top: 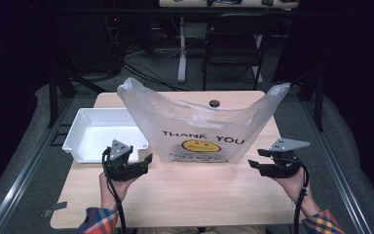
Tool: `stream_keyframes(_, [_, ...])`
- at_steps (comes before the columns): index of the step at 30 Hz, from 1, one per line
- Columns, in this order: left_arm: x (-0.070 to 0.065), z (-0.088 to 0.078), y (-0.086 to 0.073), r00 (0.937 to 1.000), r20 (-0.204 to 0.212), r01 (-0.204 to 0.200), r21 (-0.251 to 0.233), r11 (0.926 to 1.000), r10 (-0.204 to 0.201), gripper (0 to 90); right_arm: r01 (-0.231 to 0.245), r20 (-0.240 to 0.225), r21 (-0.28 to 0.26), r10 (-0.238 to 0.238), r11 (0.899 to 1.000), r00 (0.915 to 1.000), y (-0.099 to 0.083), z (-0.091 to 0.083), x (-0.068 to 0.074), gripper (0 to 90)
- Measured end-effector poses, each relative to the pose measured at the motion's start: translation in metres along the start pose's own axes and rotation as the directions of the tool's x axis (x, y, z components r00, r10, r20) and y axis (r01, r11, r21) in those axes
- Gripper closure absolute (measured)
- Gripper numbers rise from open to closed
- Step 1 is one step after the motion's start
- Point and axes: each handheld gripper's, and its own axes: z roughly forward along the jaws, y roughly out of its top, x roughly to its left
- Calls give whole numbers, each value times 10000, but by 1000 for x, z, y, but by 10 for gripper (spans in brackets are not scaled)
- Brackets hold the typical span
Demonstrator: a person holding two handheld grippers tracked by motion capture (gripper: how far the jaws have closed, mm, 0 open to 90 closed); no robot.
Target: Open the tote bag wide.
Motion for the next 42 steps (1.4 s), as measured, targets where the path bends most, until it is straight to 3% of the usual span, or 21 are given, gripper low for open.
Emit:
stream_keyframes(3, [-5,8,3,9999,-83,-79,-82,9999,79,287,-95,-25,-442,94,9990,10000,10,0,2,508])
stream_keyframes(4, [-6,11,4,9999,-83,-64,-82,9999,63,343,-178,67,-702,183,9974,9998,14,3,4,542])
stream_keyframes(6, [-7,16,5,10000,-47,-73,-160,9998,73,363,-173,56,-682,177,9975,9998,16,5,4,555])
stream_keyframes(10, [-6,23,5,10000,12,-43,-522,9986,44,505,-58,-179,-626,47,9980,9998,21,16,4,737])
stream_keyframes(13, [-4,25,5,9999,94,-67,-593,9982,73,582,-47,-142,-604,38,9982,9999,23,20,3,808])
stream_keyframes(17, [-2,30,8,9996,73,-252,-796,9965,259,644,-201,-134,-710,192,9973,9997,26,23,1,860])
stream_keyframes(20, [-1,38,10,9986,353,-362,-648,9972,385,710,-359,-195,-755,345,9965,9992,29,27,-4,896])
stream_keyframes(31, [-1,62,10,9969,697,-350,-77,9994,354,853,-764,-300,-419,751,9962,9967,33,47,-17,900])
stream_keyframes(37, [-2,74,8,9950,951,-354,378,9987,316,873,-989,-316,99,992,9950,9946,29,58,-24,900])
stream_keyframes(41, [-1,79,7,9946,995,-367,592,9976,307,878,-1320,-403,91,1322,9912,9904,27,64,-25,900])
stream_keyframes(42, [-1,80,6,9949,964,-364,612,9975,304,878,-1224,-291,360,1234,9918,9919,26,63,-27,900])
